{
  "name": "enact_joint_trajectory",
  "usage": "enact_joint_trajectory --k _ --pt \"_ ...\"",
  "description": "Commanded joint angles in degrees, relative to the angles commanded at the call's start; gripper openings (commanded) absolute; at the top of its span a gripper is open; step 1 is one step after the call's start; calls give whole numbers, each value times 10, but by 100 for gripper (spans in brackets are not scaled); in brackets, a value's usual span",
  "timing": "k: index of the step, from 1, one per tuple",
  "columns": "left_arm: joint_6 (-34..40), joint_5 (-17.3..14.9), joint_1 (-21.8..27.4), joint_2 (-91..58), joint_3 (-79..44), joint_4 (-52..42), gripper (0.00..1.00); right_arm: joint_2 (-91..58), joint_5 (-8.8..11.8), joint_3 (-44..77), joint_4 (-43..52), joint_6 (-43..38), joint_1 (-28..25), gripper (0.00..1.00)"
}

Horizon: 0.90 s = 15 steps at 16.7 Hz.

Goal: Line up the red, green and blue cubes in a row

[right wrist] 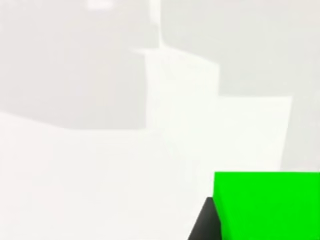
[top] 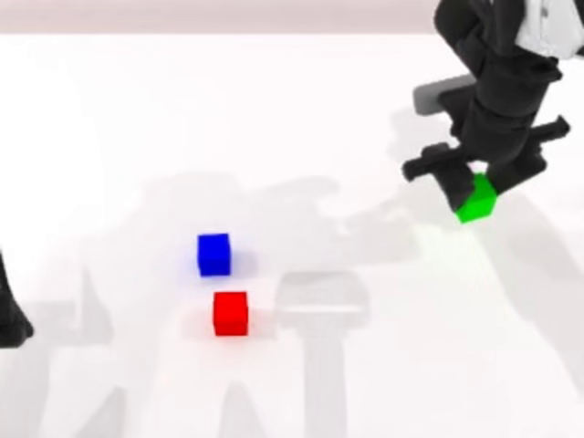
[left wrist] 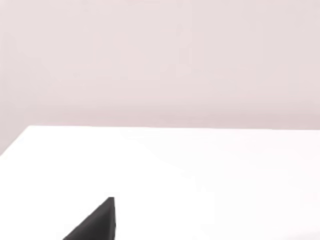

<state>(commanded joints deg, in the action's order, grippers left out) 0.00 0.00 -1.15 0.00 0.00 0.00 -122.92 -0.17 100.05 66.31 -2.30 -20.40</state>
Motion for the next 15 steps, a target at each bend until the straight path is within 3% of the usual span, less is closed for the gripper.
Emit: enact_joint_trajectory --k 4,11,15 --pt "0 0 0 0 0 0 100 -7 -1 16 14 -88 -57 0" --pt "0 0 0 0 0 0 100 -4 -3 32 42 -371 -208 0" --pt "0 0 0 0 0 0 100 10 -5 33 42 -440 -256 0"
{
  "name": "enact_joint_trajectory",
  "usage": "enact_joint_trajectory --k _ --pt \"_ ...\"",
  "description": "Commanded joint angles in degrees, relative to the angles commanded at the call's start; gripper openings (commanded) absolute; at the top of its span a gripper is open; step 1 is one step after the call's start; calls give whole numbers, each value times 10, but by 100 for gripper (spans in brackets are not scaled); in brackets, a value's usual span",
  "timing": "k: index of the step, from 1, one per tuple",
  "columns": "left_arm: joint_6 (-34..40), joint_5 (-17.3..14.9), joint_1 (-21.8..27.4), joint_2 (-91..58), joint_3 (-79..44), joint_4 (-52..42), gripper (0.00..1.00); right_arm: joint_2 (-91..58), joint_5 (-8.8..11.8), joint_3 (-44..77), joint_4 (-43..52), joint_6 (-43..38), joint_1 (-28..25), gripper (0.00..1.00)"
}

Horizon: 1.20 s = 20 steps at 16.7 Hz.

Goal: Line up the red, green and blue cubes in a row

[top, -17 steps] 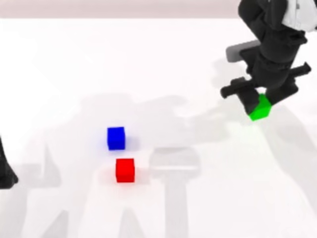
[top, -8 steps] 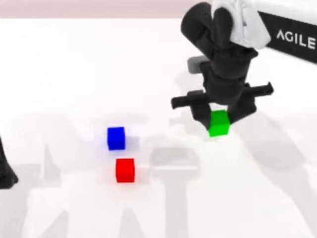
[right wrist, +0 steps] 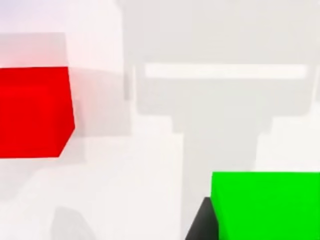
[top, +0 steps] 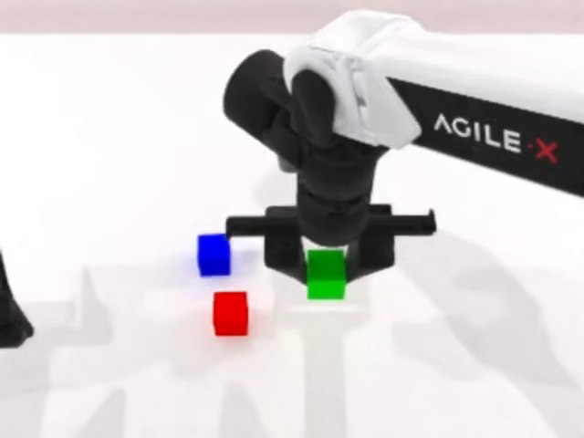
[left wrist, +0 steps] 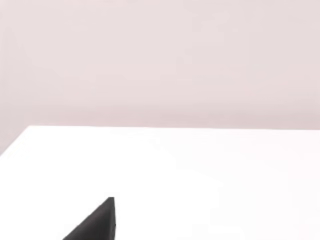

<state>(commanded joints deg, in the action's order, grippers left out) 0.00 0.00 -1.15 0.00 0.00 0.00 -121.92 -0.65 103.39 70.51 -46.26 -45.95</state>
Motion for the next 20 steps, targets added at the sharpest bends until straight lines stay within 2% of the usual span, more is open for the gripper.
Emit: enact_joint_trajectory --k 6,13,17,20 --pt "0 0 0 0 0 0 100 -3 1 -9 -11 -2 1 0" --pt "0 0 0 0 0 0 100 -32 0 -102 -135 -4 -3 0" --pt "0 0 0 0 0 0 100 -34 0 -107 -142 -4 -3 0" --pt "0 0 0 0 0 0 100 -34 0 -107 -142 -4 -3 23"
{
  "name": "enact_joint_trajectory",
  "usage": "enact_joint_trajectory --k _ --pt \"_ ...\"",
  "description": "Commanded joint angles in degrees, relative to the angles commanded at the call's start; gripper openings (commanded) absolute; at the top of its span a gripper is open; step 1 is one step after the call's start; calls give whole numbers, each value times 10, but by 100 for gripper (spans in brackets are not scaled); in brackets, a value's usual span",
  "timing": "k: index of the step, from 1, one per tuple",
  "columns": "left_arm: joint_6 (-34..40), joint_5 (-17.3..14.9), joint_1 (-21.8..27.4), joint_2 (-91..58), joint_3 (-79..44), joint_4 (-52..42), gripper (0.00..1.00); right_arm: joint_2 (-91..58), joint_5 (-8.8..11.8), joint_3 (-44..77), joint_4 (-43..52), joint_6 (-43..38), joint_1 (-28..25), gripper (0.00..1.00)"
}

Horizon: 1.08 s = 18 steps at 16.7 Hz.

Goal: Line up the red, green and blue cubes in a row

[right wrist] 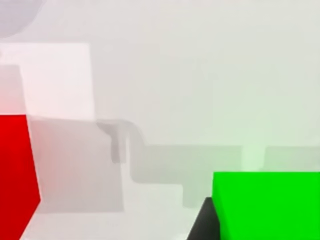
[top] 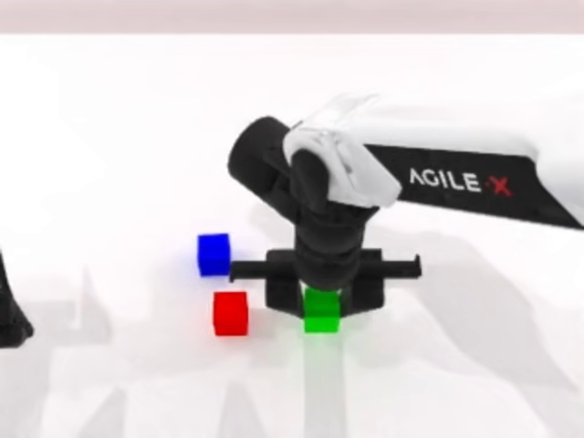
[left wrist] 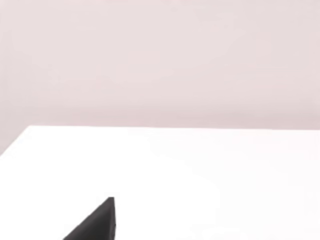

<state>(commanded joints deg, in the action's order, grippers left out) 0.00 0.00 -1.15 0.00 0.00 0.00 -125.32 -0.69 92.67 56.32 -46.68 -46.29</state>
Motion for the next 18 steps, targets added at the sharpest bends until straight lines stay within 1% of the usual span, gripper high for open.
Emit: enact_joint_trajectory --k 10,11,18 --pt "0 0 0 0 0 0 100 0 0 0 0 0 0 98" --pt "0 0 0 0 0 0 100 0 0 0 0 0 0 100" --pt "0 0 0 0 0 0 100 0 0 0 0 0 0 100"
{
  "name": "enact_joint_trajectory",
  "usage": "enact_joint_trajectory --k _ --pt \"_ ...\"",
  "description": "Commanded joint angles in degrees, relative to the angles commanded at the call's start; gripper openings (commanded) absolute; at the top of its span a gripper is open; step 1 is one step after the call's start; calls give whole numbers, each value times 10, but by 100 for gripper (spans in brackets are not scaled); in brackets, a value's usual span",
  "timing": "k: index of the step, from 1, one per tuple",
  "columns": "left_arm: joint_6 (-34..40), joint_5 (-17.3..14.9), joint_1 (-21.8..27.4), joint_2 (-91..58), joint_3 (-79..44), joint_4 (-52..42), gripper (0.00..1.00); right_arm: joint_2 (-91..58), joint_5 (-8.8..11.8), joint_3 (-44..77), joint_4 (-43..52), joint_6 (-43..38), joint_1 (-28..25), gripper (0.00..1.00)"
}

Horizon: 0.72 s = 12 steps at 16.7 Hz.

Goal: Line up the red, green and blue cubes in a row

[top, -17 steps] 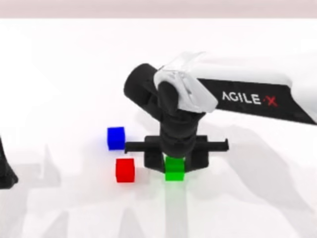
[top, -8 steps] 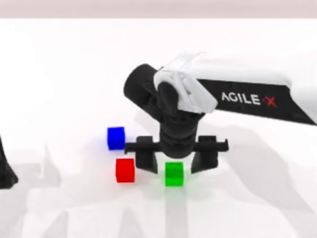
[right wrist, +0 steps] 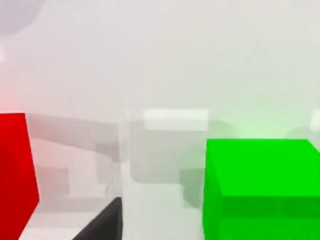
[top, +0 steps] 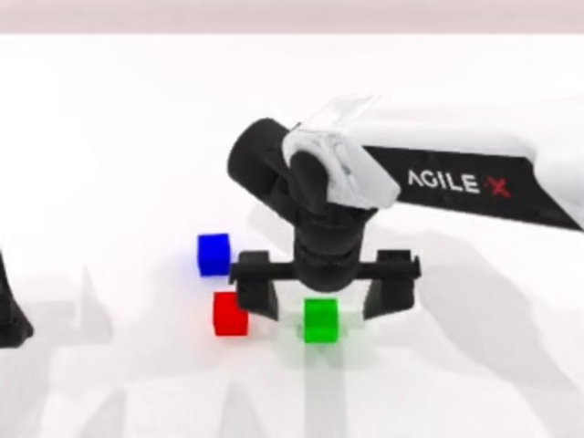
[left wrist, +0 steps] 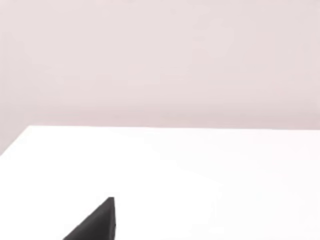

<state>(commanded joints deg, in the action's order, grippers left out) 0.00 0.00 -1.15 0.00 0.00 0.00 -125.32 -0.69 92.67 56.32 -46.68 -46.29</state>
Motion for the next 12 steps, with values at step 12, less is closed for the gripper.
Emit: enact_joint_trajectory --k 12 --pt "0 0 0 0 0 0 100 37 0 104 141 0 -4 100"
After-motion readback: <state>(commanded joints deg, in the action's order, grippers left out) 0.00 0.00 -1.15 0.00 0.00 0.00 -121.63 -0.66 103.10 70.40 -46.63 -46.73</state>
